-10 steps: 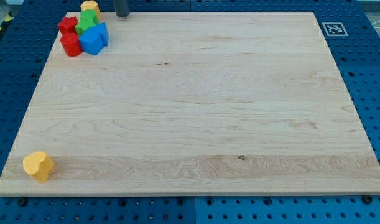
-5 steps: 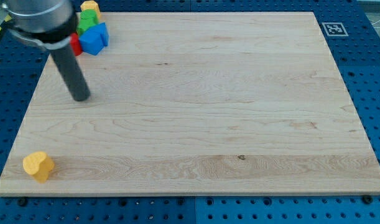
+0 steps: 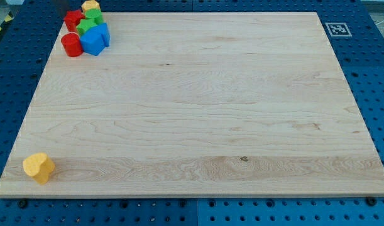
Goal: Slide the group of blocks slightly down
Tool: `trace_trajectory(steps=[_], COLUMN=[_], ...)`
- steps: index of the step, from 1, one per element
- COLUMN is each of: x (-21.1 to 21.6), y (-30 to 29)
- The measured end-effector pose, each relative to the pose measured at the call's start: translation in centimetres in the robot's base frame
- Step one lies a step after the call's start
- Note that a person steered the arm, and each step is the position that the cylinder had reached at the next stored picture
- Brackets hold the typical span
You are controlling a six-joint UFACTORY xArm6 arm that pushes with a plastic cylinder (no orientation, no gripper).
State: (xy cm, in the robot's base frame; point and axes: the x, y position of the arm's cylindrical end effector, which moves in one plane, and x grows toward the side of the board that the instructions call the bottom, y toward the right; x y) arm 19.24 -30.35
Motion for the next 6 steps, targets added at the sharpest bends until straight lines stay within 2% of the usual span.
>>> trace_trajectory(steps=[1,2,3,4,5,6], x=[-0.1,-0.1,0.0,1.9,6.0,6.3], y=[0.4,3.8,3.8,4.1,4.1,4.1])
